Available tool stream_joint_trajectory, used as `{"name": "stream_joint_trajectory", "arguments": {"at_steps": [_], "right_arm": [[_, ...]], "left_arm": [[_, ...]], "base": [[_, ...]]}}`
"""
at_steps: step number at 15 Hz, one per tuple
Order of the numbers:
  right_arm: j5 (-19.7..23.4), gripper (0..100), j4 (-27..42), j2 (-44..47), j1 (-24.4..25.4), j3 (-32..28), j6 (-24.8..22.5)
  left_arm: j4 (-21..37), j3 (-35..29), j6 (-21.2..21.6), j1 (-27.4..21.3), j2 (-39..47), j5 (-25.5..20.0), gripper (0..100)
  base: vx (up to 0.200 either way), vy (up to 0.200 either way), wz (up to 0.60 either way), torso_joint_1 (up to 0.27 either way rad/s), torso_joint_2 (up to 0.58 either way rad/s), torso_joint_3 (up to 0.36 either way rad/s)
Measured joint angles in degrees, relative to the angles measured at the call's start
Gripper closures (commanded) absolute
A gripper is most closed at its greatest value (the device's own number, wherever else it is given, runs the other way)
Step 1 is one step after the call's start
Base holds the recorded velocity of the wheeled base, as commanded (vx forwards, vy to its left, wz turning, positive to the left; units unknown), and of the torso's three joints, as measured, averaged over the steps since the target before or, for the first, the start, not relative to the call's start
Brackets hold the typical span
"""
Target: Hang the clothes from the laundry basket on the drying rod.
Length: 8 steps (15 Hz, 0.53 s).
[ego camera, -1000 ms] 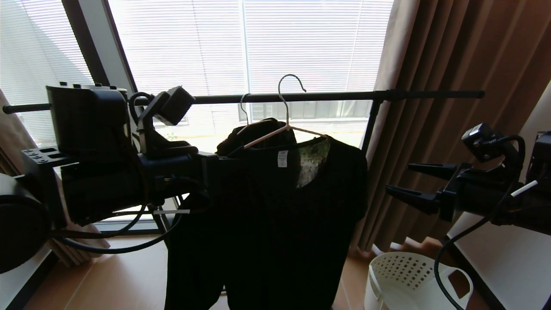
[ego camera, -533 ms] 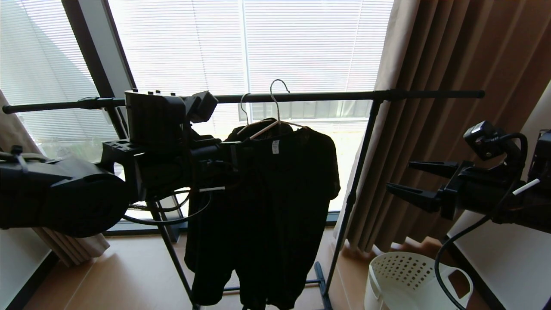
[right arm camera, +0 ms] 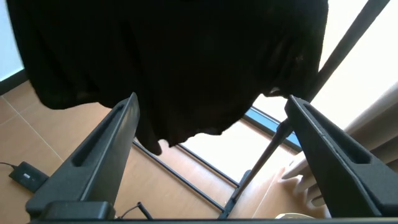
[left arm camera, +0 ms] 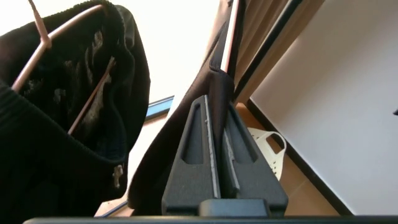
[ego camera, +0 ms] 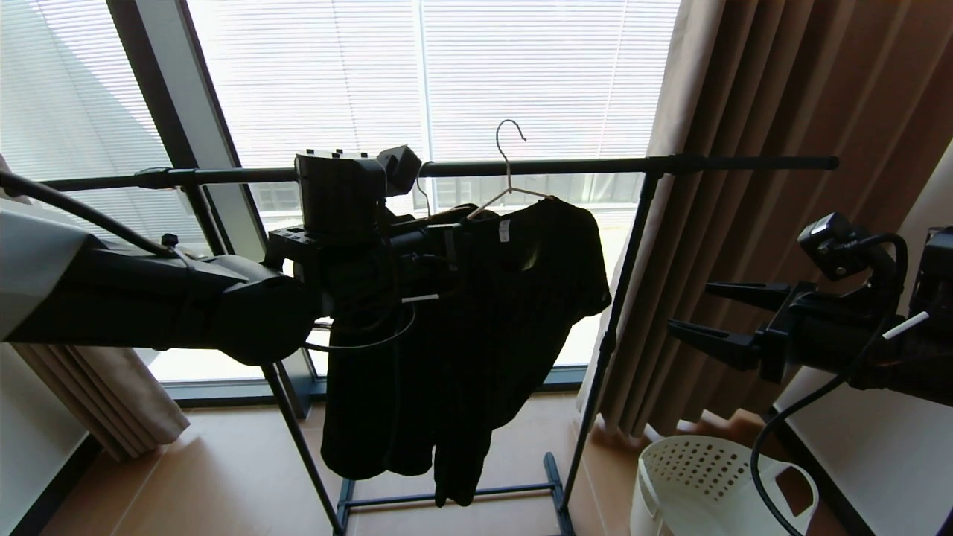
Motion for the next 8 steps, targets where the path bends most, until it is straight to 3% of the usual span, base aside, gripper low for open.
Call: {"name": "stream_joint_trajectory", "arguments": {"at_steps": [3,8], "right_arm": [[0.0,0,0.0,0.1,0.0,0.1,0.0],[0.0,0,0.0,0.1,0.0,0.2,-0.2]], "left_arm": [[0.0,-4.1,0.2,0.0,3.9,0.3,100],[-2.2,-4.6,0.2,0.1,6.4,0.4,100]], "base": [[0.0,0.0,0.0,0.0,0.0,0.0],[0.0,0.0,0.0,0.0,0.0,0.0]]}}
